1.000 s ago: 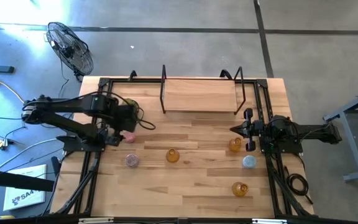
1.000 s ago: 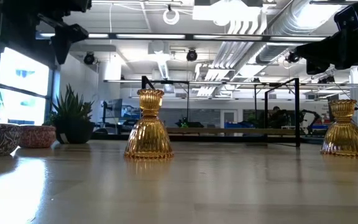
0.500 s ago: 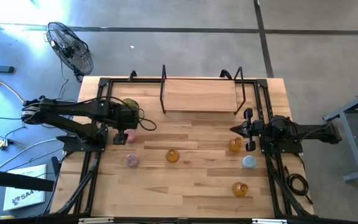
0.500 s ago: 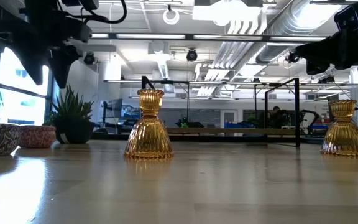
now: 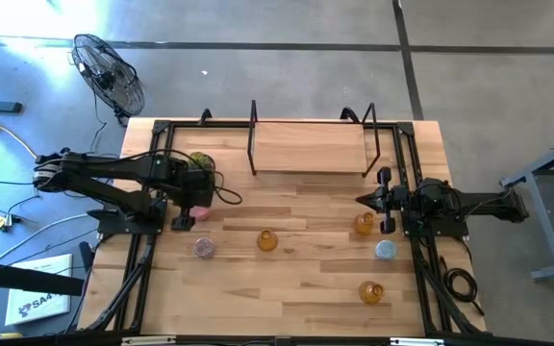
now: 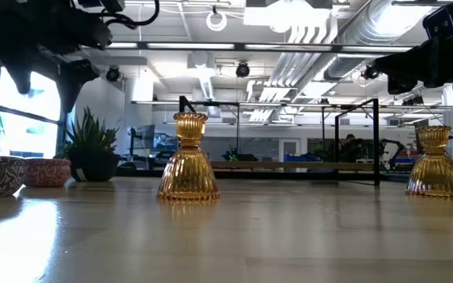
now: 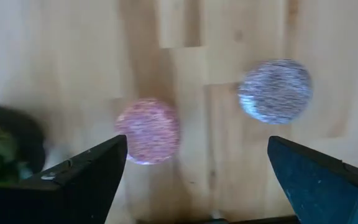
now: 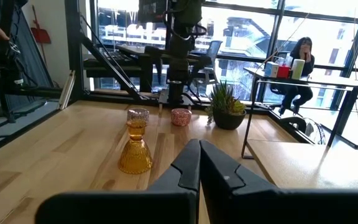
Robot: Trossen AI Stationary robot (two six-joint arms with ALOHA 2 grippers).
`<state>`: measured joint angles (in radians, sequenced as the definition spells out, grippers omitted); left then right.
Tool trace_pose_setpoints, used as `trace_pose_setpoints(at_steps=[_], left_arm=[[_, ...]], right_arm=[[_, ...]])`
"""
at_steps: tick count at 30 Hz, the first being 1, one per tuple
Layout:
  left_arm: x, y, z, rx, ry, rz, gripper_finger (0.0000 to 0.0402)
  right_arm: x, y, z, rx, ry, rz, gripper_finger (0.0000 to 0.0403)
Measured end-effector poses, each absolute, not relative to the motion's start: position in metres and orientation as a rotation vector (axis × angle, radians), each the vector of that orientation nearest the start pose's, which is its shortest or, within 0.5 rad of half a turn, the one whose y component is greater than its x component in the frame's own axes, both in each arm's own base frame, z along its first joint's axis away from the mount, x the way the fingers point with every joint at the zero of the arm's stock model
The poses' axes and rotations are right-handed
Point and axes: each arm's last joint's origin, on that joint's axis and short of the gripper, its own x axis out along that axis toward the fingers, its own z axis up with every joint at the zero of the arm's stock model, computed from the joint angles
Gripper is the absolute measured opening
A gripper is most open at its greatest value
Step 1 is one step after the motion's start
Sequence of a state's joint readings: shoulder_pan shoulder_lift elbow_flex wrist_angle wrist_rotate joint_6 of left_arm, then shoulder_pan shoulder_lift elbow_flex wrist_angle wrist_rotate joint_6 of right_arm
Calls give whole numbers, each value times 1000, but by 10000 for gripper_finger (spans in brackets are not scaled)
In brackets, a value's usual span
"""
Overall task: Pick & Place candle stick holders
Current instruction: Put the pink patterned scented candle on the shelf
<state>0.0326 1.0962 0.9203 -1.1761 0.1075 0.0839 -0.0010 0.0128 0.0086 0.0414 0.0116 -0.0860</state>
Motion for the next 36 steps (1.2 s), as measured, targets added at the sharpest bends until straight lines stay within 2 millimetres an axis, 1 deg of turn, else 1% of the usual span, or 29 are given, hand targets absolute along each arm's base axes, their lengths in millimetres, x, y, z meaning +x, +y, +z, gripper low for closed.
trace_pose_setpoints(at_steps=[3, 8, 10, 13, 18, 19, 22, 25, 27, 31, 36], left_arm=[[172, 3, 260, 7, 1344, -124, 379], [174, 7, 261, 25, 1328, 70, 379], [174, 8, 261, 43, 1333, 96, 379], [173, 8, 256, 88, 1347, 62, 379], [165, 7, 229, 134, 1429, -10, 379], [167, 7, 227, 136, 1437, -15, 379], [176, 7, 231, 132, 1337, -19, 379], [177, 7, 230, 135, 1339, -33, 379], [176, 7, 230, 119, 1337, -23, 379], [176, 7, 230, 31, 1336, 31, 379], [175, 6, 230, -117, 1349, 121, 379]], right_arm=[[98, 0, 170, -86, -37, -15, 0], [98, 0, 169, -86, -37, -14, 0], [98, 0, 169, -86, -37, -14, 0], [98, 0, 169, -86, -37, -14, 0], [98, 0, 169, -86, -37, -14, 0], [98, 0, 169, -86, -37, -15, 0], [98, 0, 169, -86, -37, -14, 0], [98, 0, 169, -86, -37, -15, 0], [98, 0, 169, -86, -37, -15, 0], [98, 0, 170, -86, -37, -14, 0], [98, 0, 169, -86, -37, -14, 0]])
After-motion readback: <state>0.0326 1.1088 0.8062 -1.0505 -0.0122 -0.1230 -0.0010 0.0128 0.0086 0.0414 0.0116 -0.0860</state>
